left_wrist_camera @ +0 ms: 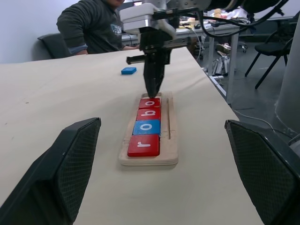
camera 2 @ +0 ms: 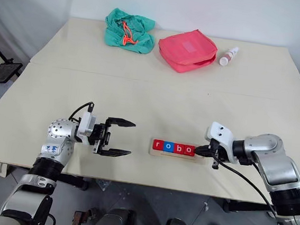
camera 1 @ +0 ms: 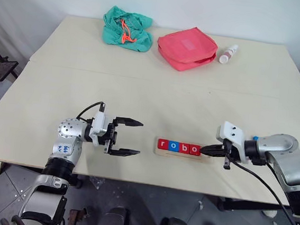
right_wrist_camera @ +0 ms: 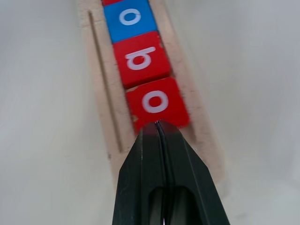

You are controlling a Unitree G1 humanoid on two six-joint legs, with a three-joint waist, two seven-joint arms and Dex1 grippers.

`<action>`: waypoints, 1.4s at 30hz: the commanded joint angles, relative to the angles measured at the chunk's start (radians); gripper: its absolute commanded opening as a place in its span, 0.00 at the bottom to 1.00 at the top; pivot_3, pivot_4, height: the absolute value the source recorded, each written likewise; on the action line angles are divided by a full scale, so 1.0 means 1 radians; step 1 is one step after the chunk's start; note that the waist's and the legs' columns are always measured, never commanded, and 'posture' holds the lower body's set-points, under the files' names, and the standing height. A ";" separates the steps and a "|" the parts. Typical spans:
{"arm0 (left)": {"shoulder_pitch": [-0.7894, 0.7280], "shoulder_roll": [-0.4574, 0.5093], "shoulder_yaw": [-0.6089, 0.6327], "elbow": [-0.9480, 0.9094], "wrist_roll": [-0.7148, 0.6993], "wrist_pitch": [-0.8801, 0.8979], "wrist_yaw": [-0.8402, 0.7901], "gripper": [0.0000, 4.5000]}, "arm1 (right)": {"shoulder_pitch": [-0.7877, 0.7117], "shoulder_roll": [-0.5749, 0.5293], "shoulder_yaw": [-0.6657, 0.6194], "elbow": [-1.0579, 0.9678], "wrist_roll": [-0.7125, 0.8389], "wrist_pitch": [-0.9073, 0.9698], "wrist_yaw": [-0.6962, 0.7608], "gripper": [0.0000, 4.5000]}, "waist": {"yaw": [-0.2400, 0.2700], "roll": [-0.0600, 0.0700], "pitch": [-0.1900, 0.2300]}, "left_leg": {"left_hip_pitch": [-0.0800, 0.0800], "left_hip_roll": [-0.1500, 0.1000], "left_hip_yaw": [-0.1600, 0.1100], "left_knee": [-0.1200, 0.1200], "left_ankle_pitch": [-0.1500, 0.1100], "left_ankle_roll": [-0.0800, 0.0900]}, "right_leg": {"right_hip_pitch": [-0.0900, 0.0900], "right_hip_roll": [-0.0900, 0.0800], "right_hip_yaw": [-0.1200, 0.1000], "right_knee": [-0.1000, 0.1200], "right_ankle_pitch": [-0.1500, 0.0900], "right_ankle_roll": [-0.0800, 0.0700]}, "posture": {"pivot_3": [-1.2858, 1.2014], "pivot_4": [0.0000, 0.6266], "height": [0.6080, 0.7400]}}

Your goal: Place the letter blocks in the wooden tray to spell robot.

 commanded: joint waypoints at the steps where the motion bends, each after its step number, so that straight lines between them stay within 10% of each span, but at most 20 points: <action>1: -0.022 -0.008 0.005 0.000 0.001 -0.020 -0.001 1.00 | 0.002 0.010 -0.026 -0.028 0.019 0.012 -0.023 0.01 | 0.000 0.000 0.000 | 0.000 0.000 0.000 0.000 0.000 0.000 | 0.000 0.000 0.000 0.000 0.000 0.000 | 0.52 0.24 1.00; 15: -0.037 -0.017 0.003 0.027 0.003 -0.034 -0.009 1.00 | 0.064 0.011 -0.159 -0.141 0.121 0.084 -0.120 0.01 | 0.002 0.000 0.000 | 0.000 0.000 0.000 0.000 0.000 0.000 | 0.000 0.000 0.000 0.000 0.000 0.000 | 0.52 0.24 1.00; 27: -0.023 -0.012 0.007 0.021 -0.002 -0.027 -0.021 1.00 | 0.440 0.185 -0.648 -0.335 0.189 0.163 -0.519 0.01 | 0.004 0.000 0.000 | 0.000 0.000 0.000 -0.001 0.000 0.000 | 0.000 0.000 -0.001 0.000 0.000 0.000 | 0.52 0.24 1.00; 42: -0.054 -0.028 0.001 0.053 0.000 -0.021 -0.040 1.00 | 0.620 0.397 -0.771 -0.481 0.219 0.173 -0.809 1.00 | 0.001 0.001 0.000 | 0.003 0.000 0.002 -0.002 0.000 0.000 | 0.000 0.000 0.002 0.001 0.000 0.000 | 0.52 0.24 1.00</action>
